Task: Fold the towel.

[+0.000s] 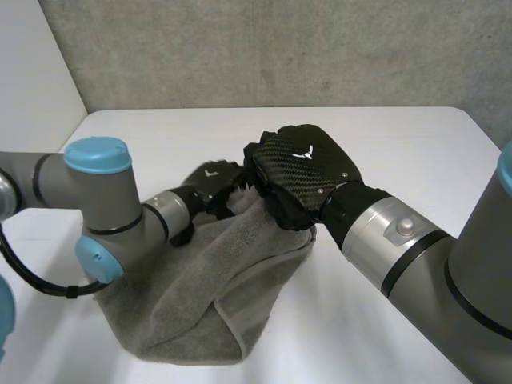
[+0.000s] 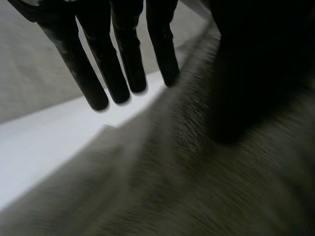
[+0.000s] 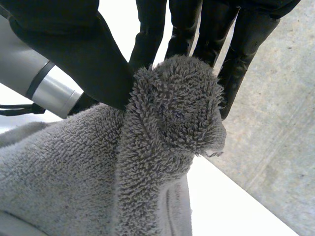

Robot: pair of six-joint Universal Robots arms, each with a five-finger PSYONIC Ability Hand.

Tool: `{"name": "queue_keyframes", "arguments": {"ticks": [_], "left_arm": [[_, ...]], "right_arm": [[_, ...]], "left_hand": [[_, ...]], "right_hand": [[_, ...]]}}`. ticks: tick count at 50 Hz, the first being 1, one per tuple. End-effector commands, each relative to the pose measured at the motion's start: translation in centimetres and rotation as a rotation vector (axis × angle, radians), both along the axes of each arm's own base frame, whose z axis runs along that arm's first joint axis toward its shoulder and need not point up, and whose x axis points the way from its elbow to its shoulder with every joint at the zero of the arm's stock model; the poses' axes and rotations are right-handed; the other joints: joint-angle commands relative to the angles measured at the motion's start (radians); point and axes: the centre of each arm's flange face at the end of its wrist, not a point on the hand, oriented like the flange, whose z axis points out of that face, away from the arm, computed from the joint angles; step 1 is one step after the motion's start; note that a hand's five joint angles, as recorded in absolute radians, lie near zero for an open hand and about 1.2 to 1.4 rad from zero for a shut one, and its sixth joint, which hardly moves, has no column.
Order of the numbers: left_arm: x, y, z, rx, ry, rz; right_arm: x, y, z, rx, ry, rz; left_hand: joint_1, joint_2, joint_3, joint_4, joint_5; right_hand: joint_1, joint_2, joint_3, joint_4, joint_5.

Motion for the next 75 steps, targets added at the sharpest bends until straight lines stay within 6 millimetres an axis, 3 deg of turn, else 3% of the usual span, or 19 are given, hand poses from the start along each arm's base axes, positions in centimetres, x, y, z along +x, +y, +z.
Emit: {"name": "queue_keyframes", "arguments": {"ticks": [1,9,14,16,17,21,22,24,26,31,39,44,47,52,57,60,61,63,75], "left_arm": [[-0.9,0.8,-0.7,0.106,-0.011,-0.107],[-1.5,2.0,-0.6,0.178,0.016,-0.243],[-1.9,-0.6,1.0,0.048,0.030,-0.145],[-1.7,-4.1,3.8,-0.121,0.070,0.045],[-1.7,-4.2,3.8,-0.122,0.071,0.046],[-0.3,-7.7,10.6,-0.365,0.226,0.364],[-0.3,-7.7,10.7,-0.366,0.227,0.365],[1.0,-7.4,15.8,-0.487,0.320,0.475],[1.4,-6.6,17.6,-0.517,0.349,0.491],[2.3,-2.7,19.8,-0.522,0.356,0.483],[4.1,2.9,15.2,-0.390,0.247,0.464],[5.2,7.0,9.0,-0.268,0.105,0.439],[5.5,7.8,7.4,-0.233,0.054,0.431],[6.1,11.0,2.9,-0.146,-0.094,0.390],[5.8,12.9,1.4,-0.102,-0.151,0.362],[5.8,13.4,1.4,-0.091,-0.174,0.359],[5.8,13.4,1.4,-0.091,-0.174,0.359],[5.9,13.5,1.8,-0.084,-0.187,0.360],[6.2,13.8,4.2,-0.086,-0.286,0.331]], "right_arm": [[-0.2,-0.7,0.0,-0.064,0.050,-0.014],[-0.4,-2.3,-0.1,-0.103,0.071,-0.042],[0.4,-3.4,-0.1,-0.148,0.091,-0.042],[0.6,-4.0,0.4,-0.201,0.101,-0.052],[0.9,-4.8,1.2,-0.268,0.107,-0.064],[1.4,-7.0,3.6,-0.464,0.109,-0.107],[1.8,-7.6,5.2,-0.571,0.096,-0.123],[2.2,-7.8,6.7,-0.671,0.067,-0.138],[2.7,-8.1,8.8,-0.823,0.004,-0.167],[2.8,-8.0,8.4,-0.850,-0.033,-0.154],[2.2,-6.6,3.8,-0.735,0.059,-0.116],[0.4,-3.9,-4.0,-0.428,0.268,-0.032],[-0.8,-2.2,-7.6,-0.267,0.370,0.009],[-1.7,-0.5,-11.4,-0.069,0.433,0.046],[-2.0,-0.4,-11.8,0.043,0.375,0.020],[-1.9,-0.5,-11.4,0.092,0.322,0.000],[-1.9,-0.5,-11.4,0.092,0.322,0.000],[-2.1,-1.2,-10.4,0.118,0.260,-0.034],[-4.2,-5.8,-5.1,0.070,0.079,-0.178]], "left_hand": [[0.549,0.577,0.580,0.577,0.575],[0.627,0.656,0.658,0.656,0.654],[0.627,0.656,0.658,0.656,0.654],[0.627,0.656,0.658,0.656,0.654],[0.627,0.656,0.658,0.656,0.654],[0.627,0.656,0.658,0.656,0.654],[0.627,0.656,0.658,0.656,0.654],[0.627,0.656,0.658,0.656,0.654],[0.627,0.656,0.658,0.656,0.654],[0.627,0.656,0.658,0.656,0.654],[0.627,0.656,0.658,0.656,0.654],[0.627,0.656,0.658,0.656,0.654],[0.627,0.656,0.658,0.656,0.654],[0.627,0.656,0.658,0.656,0.654],[0.593,0.622,0.624,0.621,0.620],[0.310,0.338,0.341,0.338,0.336],[0.308,0.336,0.339,0.336,0.335],[-0.113,-0.085,-0.082,-0.085,-0.086],[-0.523,-0.494,-0.492,-0.495,-0.496]], "right_hand": [[0.409,0.240,0.215,0.213,0.256],[0.409,0.240,0.215,0.213,0.256],[0.409,0.240,0.215,0.213,0.256],[0.409,0.240,0.215,0.213,0.256],[0.409,0.240,0.215,0.213,0.256],[0.409,0.240,0.215,0.213,0.256],[0.409,0.240,0.215,0.213,0.256],[0.409,0.240,0.215,0.213,0.256],[0.409,0.240,0.215,0.213,0.256],[0.409,0.240,0.215,0.213,0.256],[0.409,0.240,0.215,0.213,0.256],[0.409,0.240,0.215,0.213,0.256],[0.409,0.240,0.215,0.213,0.256],[0.409,0.240,0.215,0.213,0.256],[0.390,0.220,0.195,0.193,0.237],[-0.329,-0.498,-0.523,-0.525,-0.482],[-0.332,-0.502,-0.527,-0.529,-0.486],[-0.681,-0.850,-0.875,-0.877,-0.834],[-0.734,-0.904,-0.929,-0.931,-0.888]]}}
